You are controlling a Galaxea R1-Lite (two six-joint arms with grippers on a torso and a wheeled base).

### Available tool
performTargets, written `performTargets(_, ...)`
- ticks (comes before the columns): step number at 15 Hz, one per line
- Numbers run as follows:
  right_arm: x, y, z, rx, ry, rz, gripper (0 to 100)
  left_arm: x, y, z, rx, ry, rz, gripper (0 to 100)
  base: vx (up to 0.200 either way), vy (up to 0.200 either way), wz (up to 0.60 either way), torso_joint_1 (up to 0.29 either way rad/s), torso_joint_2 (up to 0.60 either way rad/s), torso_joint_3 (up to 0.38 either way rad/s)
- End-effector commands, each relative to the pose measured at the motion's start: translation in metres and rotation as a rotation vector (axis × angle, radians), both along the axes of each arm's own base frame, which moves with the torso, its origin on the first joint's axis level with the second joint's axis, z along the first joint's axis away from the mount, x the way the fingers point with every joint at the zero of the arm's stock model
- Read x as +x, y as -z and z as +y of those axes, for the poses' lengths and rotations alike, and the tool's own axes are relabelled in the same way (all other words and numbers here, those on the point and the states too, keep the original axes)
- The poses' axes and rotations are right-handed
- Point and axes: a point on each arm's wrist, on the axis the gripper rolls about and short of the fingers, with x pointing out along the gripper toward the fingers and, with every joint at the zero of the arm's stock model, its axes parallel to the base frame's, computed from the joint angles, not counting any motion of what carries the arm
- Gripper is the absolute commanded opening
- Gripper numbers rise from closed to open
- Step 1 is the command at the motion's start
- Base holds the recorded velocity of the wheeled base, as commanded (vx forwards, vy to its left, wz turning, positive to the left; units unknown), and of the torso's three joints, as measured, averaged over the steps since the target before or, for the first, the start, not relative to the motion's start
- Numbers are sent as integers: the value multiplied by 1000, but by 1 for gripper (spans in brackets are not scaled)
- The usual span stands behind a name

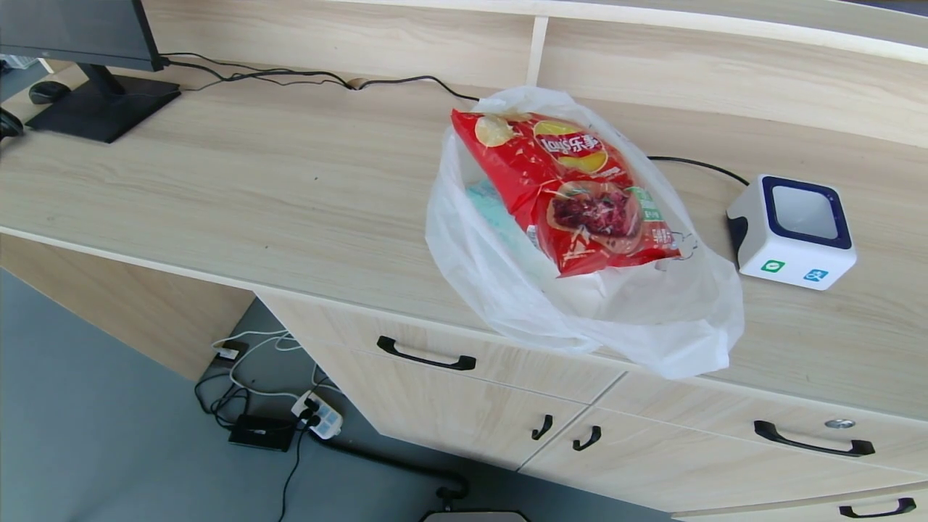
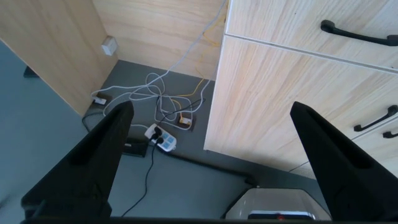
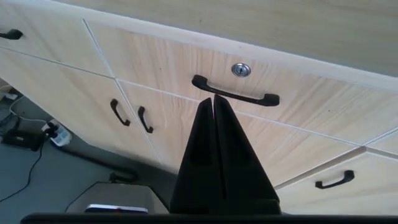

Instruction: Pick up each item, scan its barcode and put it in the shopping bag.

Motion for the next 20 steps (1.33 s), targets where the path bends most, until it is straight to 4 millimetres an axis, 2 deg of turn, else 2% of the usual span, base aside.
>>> performTargets(1, 0, 2, -1, -1, 53, 20, 0, 0, 0, 0, 0, 0, 2, 100, 0, 0, 0, 0, 0, 0)
performTargets(3, 0, 3, -1, 4, 58, 37, 0, 0, 0, 0, 0, 0, 2, 100, 0, 0, 0, 0, 0, 0)
performTargets(5, 0, 4, -1, 101, 57, 41, 0, 0, 0, 0, -2, -1, 2, 100, 0, 0, 0, 0, 0, 0)
performTargets(20, 0, 4, -1, 73, 59, 42, 0, 0, 0, 0, -2, -1, 2, 100, 0, 0, 0, 0, 0, 0)
